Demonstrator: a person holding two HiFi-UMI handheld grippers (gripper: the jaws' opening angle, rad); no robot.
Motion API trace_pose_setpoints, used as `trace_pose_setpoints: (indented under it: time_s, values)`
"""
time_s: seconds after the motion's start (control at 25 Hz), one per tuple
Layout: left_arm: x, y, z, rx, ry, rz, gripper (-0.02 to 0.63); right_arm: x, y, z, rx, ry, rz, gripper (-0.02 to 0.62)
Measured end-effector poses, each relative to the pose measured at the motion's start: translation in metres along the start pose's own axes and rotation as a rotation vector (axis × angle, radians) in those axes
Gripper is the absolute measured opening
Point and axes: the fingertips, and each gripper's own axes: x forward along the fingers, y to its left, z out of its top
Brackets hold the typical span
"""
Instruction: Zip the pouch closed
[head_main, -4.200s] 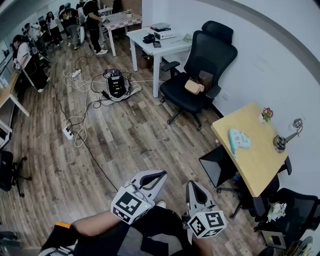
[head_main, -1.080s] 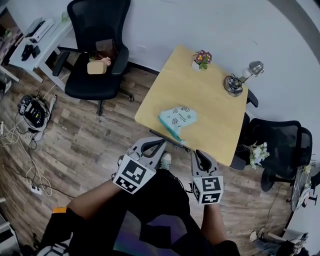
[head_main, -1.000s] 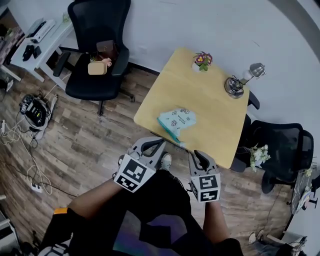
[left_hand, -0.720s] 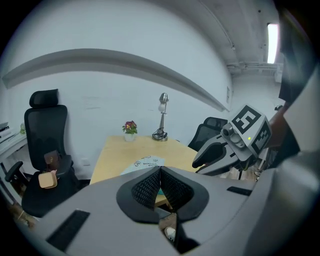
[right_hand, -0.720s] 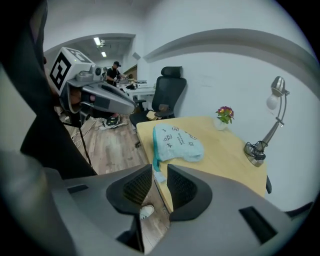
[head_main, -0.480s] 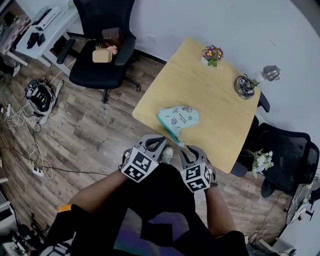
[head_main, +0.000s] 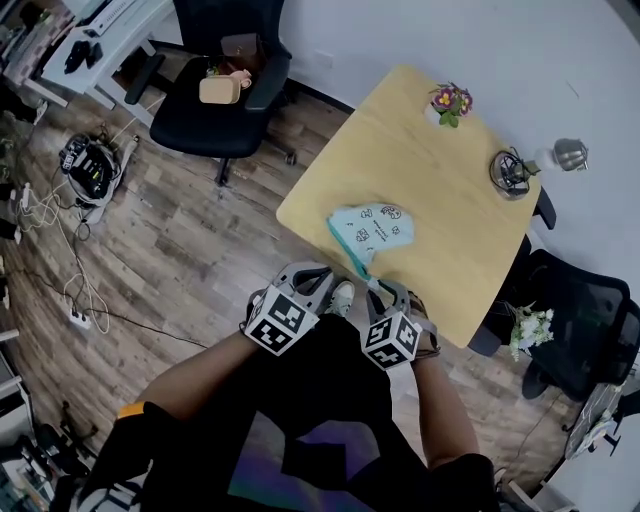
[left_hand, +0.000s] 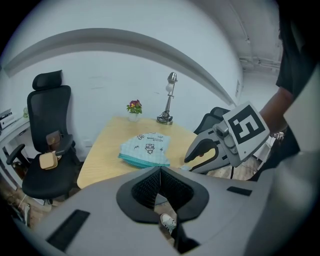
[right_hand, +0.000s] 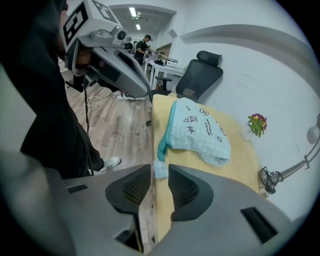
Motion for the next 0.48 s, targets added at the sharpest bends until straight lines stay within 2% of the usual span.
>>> trace_pose_setpoints:
  time_s: [0.12, 0.32, 0.4, 0.48]
  values:
    - [-0.001, -0.002, 0.0, -0.005, -0.003, -0.008, 0.011, 0.008, 0.0, -0.004, -0.032, 0.025, -0.008, 0.121]
    - [-0.005, -0.008, 0.004, 0.005, -0.004, -0.021, 0.011, 0.011, -0.004, -0.006, -0.039, 0.036, -0.016, 0.049]
    - [-0.007, -0.009, 0.008, 0.011, -0.012, -0.025, 0.011, 0.007, -0.005, -0.004, -0.023, 0.031, -0.007, 0.029]
    - [-0.008, -0.009, 0.012, 0.014, -0.023, -0.03, 0.011, 0.001, -0.006, 0.002, 0.036, 0.011, 0.023, 0.025]
